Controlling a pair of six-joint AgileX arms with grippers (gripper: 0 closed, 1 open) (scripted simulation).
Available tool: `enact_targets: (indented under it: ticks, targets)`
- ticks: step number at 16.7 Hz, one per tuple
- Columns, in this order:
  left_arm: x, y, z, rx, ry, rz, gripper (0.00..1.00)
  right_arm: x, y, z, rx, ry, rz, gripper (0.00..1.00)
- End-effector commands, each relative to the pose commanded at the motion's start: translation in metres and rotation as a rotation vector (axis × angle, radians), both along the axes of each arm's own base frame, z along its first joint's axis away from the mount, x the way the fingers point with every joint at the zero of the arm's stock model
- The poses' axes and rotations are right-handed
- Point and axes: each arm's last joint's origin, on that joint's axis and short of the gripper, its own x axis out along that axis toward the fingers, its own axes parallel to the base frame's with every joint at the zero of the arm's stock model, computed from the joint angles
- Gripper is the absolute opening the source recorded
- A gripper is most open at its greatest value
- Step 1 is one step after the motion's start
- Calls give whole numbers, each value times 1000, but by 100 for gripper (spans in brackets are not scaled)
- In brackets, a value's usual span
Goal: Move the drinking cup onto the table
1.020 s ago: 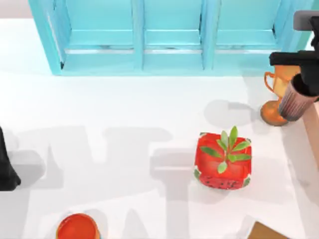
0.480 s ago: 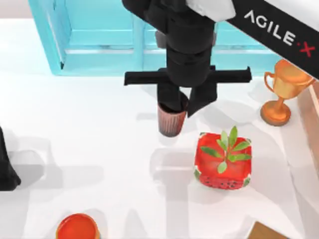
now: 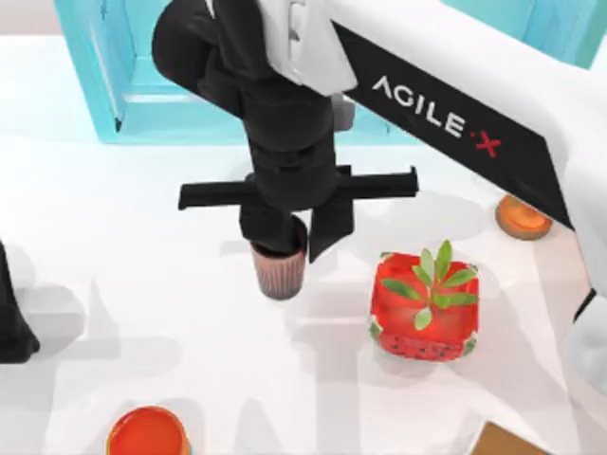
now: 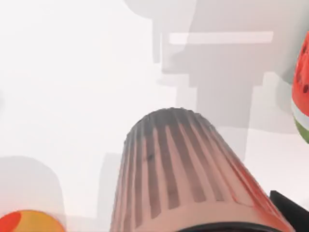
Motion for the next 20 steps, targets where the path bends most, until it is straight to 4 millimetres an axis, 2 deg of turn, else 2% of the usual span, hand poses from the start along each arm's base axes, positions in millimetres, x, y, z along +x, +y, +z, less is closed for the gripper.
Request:
enact_targets:
  ticks: [4, 13, 18, 20]
  targets:
    - [0, 0, 0, 0, 0, 0, 100, 2, 0, -7, 1, 2, -4, 0]
    - [0, 0, 0, 0, 0, 0, 100, 0, 4, -62, 1, 0, 1, 0]
    - [0, 0, 0, 0, 0, 0, 100, 0, 3, -65, 0, 0, 0, 0]
    - [0, 0, 0, 0, 0, 0, 100, 0, 3, -65, 0, 0, 0, 15]
